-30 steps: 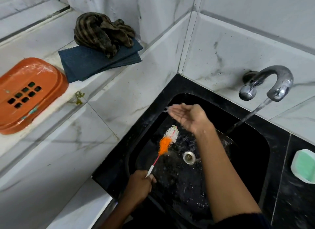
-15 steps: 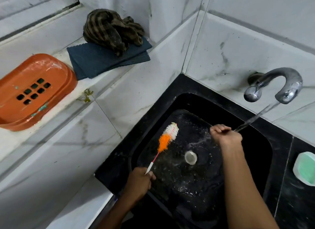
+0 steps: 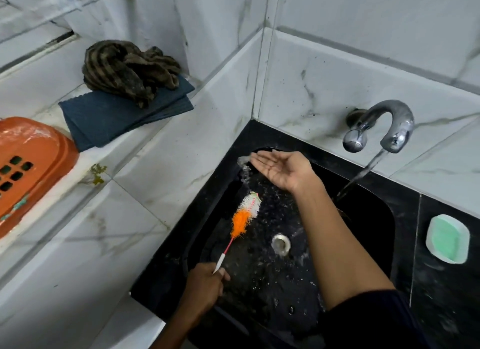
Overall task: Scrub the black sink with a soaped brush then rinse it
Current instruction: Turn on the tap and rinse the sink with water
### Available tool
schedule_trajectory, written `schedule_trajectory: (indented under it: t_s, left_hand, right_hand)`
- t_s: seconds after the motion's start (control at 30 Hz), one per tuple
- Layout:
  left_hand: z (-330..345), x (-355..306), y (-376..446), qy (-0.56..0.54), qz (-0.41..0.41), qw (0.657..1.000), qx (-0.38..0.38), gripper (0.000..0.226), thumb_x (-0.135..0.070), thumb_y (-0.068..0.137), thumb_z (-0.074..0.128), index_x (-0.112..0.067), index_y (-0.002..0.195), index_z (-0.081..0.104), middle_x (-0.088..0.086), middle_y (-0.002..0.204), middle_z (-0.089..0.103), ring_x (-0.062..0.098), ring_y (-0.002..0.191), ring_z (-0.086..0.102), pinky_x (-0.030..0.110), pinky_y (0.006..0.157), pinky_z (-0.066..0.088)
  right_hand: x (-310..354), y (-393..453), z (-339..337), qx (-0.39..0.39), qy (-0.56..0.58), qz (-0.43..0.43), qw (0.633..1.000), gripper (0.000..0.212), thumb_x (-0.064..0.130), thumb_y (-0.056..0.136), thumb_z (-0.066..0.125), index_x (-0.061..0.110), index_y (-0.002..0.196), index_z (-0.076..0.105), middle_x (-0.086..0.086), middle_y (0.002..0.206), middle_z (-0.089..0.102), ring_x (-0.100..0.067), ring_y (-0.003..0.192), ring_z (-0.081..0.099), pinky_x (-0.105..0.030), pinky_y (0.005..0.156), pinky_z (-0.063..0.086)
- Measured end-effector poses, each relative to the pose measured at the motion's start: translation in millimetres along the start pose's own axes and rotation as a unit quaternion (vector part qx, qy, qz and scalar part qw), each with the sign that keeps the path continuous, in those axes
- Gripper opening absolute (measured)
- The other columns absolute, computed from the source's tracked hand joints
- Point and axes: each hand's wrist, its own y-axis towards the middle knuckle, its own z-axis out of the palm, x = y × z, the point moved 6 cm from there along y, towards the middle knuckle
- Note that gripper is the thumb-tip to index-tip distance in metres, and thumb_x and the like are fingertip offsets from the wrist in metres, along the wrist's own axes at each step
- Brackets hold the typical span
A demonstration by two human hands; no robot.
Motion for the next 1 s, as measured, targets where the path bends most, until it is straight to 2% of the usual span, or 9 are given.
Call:
schedule_trajectory:
  t_s: [0.1, 0.2, 0.27, 0.37, 0.5, 0.57, 0.73, 0.9, 1.0]
  left_hand:
    - [0.8, -1.9, 3.3, 0.001, 0.002, 1.000, 0.003, 0.031, -0.008, 0.095, 0.052, -0.004, 0.070, 0.069, 0.000, 0.041, 0.050, 0.007, 0.033, 0.041, 0.019, 0.040, 0.032]
    - [1.3, -3.9, 6.5, 0.007, 0.004, 1.000, 0.005, 0.031, -0.010, 0.096, 0.052, -0.006, 0.070, 0.069, 0.000, 0.042, 0.050, 0.008, 0.035, 0.042, 0.020, 0.041, 0.033]
    - [1.4, -4.0, 8.6, 0.003, 0.002, 1.000, 0.006, 0.032, -0.009, 0.096, 0.053, -0.006, 0.069, 0.069, 0.000, 0.042, 0.050, 0.008, 0.035, 0.042, 0.020, 0.040, 0.032]
    - [2.1, -6.2, 11.8, 0.002, 0.004, 1.000, 0.004, 0.032, -0.010, 0.096, 0.053, -0.004, 0.070, 0.070, 0.001, 0.042, 0.050, 0.009, 0.034, 0.041, 0.020, 0.040, 0.031]
    - [5.5, -13.6, 15.6, 0.013, 0.018, 1.000, 0.006, 0.031, -0.009, 0.095, 0.054, -0.002, 0.070, 0.071, 0.003, 0.043, 0.050, 0.010, 0.034, 0.040, 0.022, 0.042, 0.030]
    - [7.0, -16.8, 18.0, 0.020, 0.021, 1.000, 0.010, 0.032, -0.008, 0.095, 0.054, -0.001, 0.069, 0.072, 0.002, 0.042, 0.050, 0.010, 0.034, 0.040, 0.023, 0.044, 0.031]
    - [9.2, -23.6, 19.4, 0.024, 0.019, 0.999, 0.010, 0.031, -0.005, 0.093, 0.055, 0.000, 0.067, 0.071, 0.000, 0.040, 0.049, 0.010, 0.034, 0.041, 0.022, 0.044, 0.030]
    - [9.0, -25.9, 20.9, 0.034, 0.012, 0.999, 0.008, 0.033, -0.006, 0.094, 0.055, -0.002, 0.066, 0.071, 0.003, 0.039, 0.050, 0.011, 0.032, 0.040, 0.024, 0.043, 0.030]
    - [9.5, -26.2, 22.1, 0.039, 0.006, 0.999, 0.014, 0.035, -0.008, 0.096, 0.054, -0.003, 0.067, 0.072, 0.003, 0.039, 0.052, 0.011, 0.034, 0.043, 0.025, 0.044, 0.032]
  right_hand:
    - [2.9, -5.2, -3.0, -0.028, 0.015, -0.012, 0.999, 0.038, 0.008, 0.099, 0.038, -0.018, 0.121, 0.052, -0.036, 0.124, 0.055, -0.044, 0.121, 0.052, -0.047, 0.102, 0.045]
    - [1.3, -6.8, -46.5, -0.130, 0.093, -0.025, 0.987, 0.036, 0.014, 0.100, 0.034, -0.009, 0.098, 0.062, -0.025, 0.094, 0.068, -0.033, 0.091, 0.065, -0.037, 0.076, 0.055]
    - [-0.7, -6.2, -82.1, -0.175, 0.190, -0.042, 0.965, 0.042, 0.017, 0.100, 0.028, 0.006, 0.074, 0.058, -0.010, 0.062, 0.062, -0.020, 0.062, 0.056, -0.028, 0.056, 0.044]
    - [-9.1, -10.1, -119.8, -0.183, 0.282, -0.065, 0.940, 0.043, 0.023, 0.099, 0.020, 0.016, 0.061, 0.039, -0.001, 0.046, 0.041, -0.013, 0.047, 0.034, -0.021, 0.051, 0.026]
    - [-16.0, -14.2, -144.9, -0.226, 0.306, -0.065, 0.923, 0.032, 0.012, 0.094, 0.017, 0.015, 0.068, 0.037, 0.000, 0.048, 0.035, -0.011, 0.047, 0.028, -0.020, 0.051, 0.022]
    - [-10.5, -11.5, -145.0, -0.239, 0.288, -0.054, 0.926, 0.031, 0.016, 0.096, 0.023, 0.011, 0.077, 0.047, -0.001, 0.063, 0.047, -0.014, 0.053, 0.043, -0.019, 0.055, 0.033]
    - [44.8, -2.8, -103.8, -0.108, 0.225, -0.115, 0.961, 0.056, 0.038, 0.105, 0.026, -0.010, 0.123, 0.049, -0.032, 0.117, 0.061, -0.040, 0.107, 0.063, -0.048, 0.088, 0.054]
    - [58.0, -13.3, -92.5, -0.096, 0.240, -0.142, 0.955, 0.041, 0.017, 0.101, 0.029, -0.012, 0.113, 0.056, -0.031, 0.117, 0.060, -0.039, 0.117, 0.055, -0.047, 0.107, 0.041]
    - [33.3, -17.3, -114.8, -0.149, 0.287, -0.104, 0.941, 0.046, 0.020, 0.102, 0.024, -0.006, 0.102, 0.062, -0.023, 0.091, 0.069, -0.033, 0.091, 0.066, -0.039, 0.085, 0.054]
